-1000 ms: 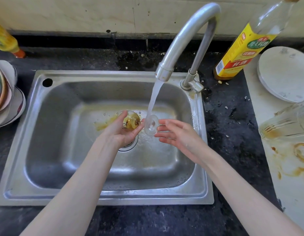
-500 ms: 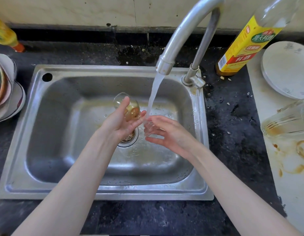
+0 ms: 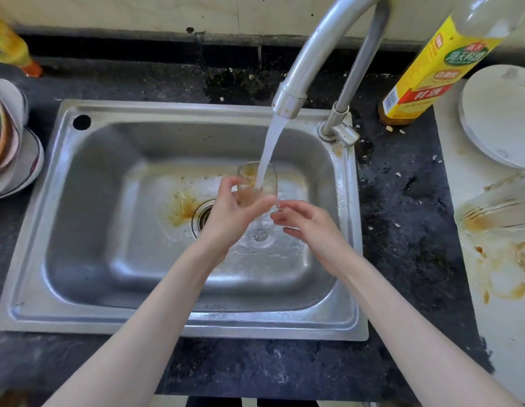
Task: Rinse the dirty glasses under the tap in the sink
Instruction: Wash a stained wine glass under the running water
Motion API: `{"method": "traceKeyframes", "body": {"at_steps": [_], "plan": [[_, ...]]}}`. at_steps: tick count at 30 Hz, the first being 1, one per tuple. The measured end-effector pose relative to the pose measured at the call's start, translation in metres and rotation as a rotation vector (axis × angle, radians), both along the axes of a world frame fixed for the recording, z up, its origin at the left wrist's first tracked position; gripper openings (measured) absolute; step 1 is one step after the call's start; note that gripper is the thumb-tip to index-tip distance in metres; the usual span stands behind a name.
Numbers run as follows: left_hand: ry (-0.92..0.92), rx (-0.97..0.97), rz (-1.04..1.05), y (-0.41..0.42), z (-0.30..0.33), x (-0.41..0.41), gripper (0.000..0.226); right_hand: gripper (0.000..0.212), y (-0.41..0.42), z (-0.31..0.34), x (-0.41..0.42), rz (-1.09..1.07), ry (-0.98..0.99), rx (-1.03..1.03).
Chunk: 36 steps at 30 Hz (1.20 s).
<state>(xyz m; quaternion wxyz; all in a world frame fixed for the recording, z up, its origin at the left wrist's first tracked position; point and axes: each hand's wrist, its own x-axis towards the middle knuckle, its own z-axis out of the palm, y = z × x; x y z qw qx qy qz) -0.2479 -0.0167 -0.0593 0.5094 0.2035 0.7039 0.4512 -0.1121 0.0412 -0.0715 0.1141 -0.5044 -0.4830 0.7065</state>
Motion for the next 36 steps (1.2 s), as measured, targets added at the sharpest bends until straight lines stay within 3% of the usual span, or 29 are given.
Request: {"method": "traceKeyframes", "body": {"at_steps": [7,15,19,22,24,26,30,36], "plan": [[0.186,0.025,-0.12,-0.017,-0.019,0.007,0.062,0.02,0.0,-0.002,0.005,-0.01,0.113,0.078],[0.22,0.074,-0.141,-0.02,-0.026,0.006,0.064,0.022,-0.003,-0.009,0.005,-0.022,0.108,0.095],[0.194,0.007,-0.101,-0.02,-0.028,0.005,0.063,0.019,-0.004,-0.007,0.003,-0.005,0.096,0.093],[0.003,-0.1,-0.03,-0.019,-0.019,0.006,0.053,0.021,-0.003,-0.004,-0.003,0.084,0.002,0.15],[-0.251,-0.132,0.023,-0.018,-0.015,0.006,0.039,0.027,-0.003,-0.002,-0.008,0.107,-0.012,0.093],[-0.371,-0.166,0.031,-0.018,-0.012,0.002,0.031,0.025,-0.003,0.002,-0.012,0.108,-0.036,-0.006],[-0.356,-0.294,-0.017,-0.02,-0.012,-0.005,0.036,0.031,0.002,0.002,-0.014,0.118,-0.14,-0.218],[-0.332,-0.446,-0.008,-0.031,-0.021,-0.004,0.045,0.031,-0.002,-0.001,-0.019,0.142,-0.276,-0.334]]}}
